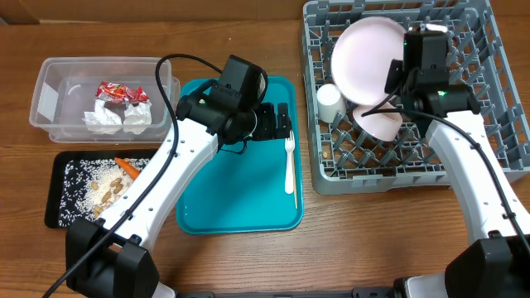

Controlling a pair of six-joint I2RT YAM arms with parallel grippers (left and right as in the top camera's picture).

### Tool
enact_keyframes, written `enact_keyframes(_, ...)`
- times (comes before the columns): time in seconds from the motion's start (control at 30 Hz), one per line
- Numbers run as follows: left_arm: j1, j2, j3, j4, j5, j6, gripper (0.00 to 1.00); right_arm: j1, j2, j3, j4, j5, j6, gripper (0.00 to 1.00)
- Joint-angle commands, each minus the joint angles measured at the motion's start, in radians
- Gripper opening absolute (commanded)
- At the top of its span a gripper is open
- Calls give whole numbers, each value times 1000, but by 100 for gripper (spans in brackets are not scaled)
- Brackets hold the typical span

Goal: Sort waste into correct bins and load items into the dishwasher
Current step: 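Take the white plate with the right gripper and carry it over the rack, then lower the white plate upright into the rack's back right slots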

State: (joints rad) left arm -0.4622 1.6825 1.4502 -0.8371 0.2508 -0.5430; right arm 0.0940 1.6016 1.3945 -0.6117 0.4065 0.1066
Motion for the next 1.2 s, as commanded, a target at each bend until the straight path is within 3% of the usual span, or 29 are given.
enact_keyframes(0.0,5,-17,23,4,1,13,100,-11,-4,-1,51,92,-113,4)
enact_keyframes(0.27,5,-17,23,4,1,13,100,-70,-4,-1,145,155,-322,4)
enact_keyframes(0.7,5,-17,23,4,1,13,100,-168,67,-2,158,175,-286,4)
enact_keyframes(1.17,5,-17,23,4,1,13,100,-167,134,-2,234,445,-287,4)
